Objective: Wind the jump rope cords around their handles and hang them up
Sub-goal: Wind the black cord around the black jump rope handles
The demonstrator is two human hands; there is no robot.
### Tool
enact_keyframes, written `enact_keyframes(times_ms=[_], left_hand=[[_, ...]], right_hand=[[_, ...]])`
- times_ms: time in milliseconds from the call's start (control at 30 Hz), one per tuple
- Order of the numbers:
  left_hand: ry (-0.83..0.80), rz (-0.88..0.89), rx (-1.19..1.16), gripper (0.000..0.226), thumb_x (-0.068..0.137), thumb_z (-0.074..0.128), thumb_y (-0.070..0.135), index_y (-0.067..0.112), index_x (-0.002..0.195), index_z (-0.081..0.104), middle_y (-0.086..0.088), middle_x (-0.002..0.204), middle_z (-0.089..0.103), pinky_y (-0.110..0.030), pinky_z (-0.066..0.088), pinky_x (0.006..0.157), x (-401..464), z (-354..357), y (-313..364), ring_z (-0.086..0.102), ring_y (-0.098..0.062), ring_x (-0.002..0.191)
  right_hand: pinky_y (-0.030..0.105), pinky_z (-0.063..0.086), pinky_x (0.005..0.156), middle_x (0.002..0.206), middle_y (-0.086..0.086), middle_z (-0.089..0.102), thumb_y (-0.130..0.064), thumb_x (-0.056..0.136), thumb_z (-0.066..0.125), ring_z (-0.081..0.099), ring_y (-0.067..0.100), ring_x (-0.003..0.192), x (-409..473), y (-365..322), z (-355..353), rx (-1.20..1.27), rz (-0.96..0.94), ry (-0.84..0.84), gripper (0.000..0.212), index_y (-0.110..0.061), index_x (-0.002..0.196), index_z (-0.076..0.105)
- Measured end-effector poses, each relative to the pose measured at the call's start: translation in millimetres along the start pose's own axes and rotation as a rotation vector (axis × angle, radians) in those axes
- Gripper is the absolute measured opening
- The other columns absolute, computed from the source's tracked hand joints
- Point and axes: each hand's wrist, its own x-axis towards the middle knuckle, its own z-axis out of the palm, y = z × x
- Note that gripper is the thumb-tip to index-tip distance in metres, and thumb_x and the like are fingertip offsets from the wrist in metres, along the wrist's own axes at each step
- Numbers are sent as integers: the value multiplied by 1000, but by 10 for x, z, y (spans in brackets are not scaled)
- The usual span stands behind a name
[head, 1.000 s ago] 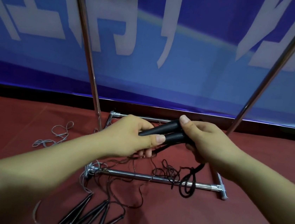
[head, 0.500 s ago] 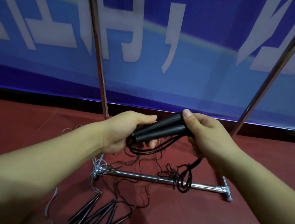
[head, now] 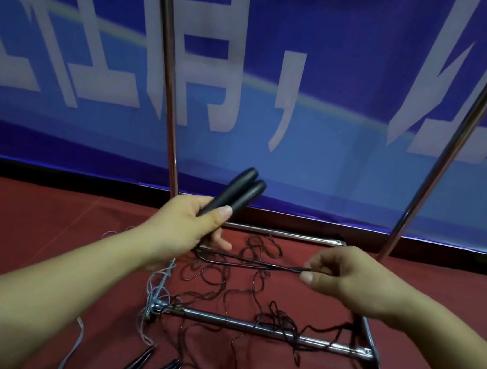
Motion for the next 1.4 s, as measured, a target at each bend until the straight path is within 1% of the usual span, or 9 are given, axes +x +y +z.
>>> enact_keyframes(times_ms=[167, 367, 533, 667, 767, 967, 1133, 1300, 1400], left_hand=[[-157, -116, 246, 6, 100, 60, 23, 20, 95, 63, -4, 64, 55, -28, 53, 44, -10, 8, -135, 67, -22, 55], [-225, -180, 352, 14, 98, 63, 25, 12, 102, 63, 0, 61, 57, -29, 53, 42, 53, -93, -120, 68, -25, 54], [-309, -227, 331, 28, 94, 68, 28, 0, 92, 63, -2, 59, 62, -28, 55, 47, 38, -87, -105, 68, -23, 53], [-370, -235, 244, 26, 95, 66, 23, -2, 104, 65, -16, 73, 68, -29, 58, 56, 40, -54, -73, 74, -33, 72], [-381, -226, 264, 24, 99, 62, 23, 0, 107, 64, -11, 80, 72, -27, 55, 52, 50, -54, -75, 74, -30, 76], [-431, -198, 356, 27, 99, 60, 35, 9, 91, 65, -5, 75, 68, -24, 43, 43, 61, -14, -33, 56, -14, 49], [-438, -193, 340, 32, 96, 63, 41, 15, 79, 62, -9, 65, 58, -26, 43, 43, 40, -20, 1, 53, -17, 44], [-442, -196, 355, 38, 93, 64, 46, 16, 70, 59, -2, 54, 47, -25, 44, 42, 4, -15, 46, 49, -12, 40], [-460, -186, 368, 39, 90, 65, 50, 17, 72, 60, -2, 55, 52, -24, 45, 44, -2, -14, 41, 51, -15, 42]], right_hand=[[26, 35, 52, 52, -6, 39, -56, 81, 73, 37, 10, 49, 54, 195, -105, -180, 89, 51, 50, -17, 59, 50], [21, 36, 53, 54, -10, 46, -45, 81, 77, 41, 7, 52, 65, 345, -191, -62, 94, 73, 38, -13, 70, 61], [19, 34, 49, 56, 1, 41, -62, 82, 63, 37, 13, 51, 26, 335, -168, 34, 144, 154, 52, -14, 65, 48], [26, 41, 53, 67, 11, 43, -35, 95, 56, 40, 15, 51, 73, 256, -142, 490, 54, 134, 34, -3, 81, 53], [27, 33, 48, 63, 2, 43, -23, 101, 52, 33, 13, 50, 100, 211, -151, 565, 43, 172, 27, -1, 88, 60], [26, 30, 47, 56, -2, 39, -31, 102, 52, 33, 14, 49, 194, 181, -57, 457, 84, 348, 34, -5, 87, 67], [27, 29, 46, 66, 8, 41, -34, 102, 52, 34, 16, 52, 239, 197, 1, 422, 82, 373, 34, -9, 85, 68], [35, 33, 54, 64, 5, 42, -37, 101, 53, 37, 20, 57, 228, 189, 3, 417, 44, 357, 34, -14, 84, 71], [39, 41, 59, 63, 5, 43, -35, 102, 52, 41, 20, 57, 216, 175, -6, 420, 4, 377, 34, -19, 78, 70]])
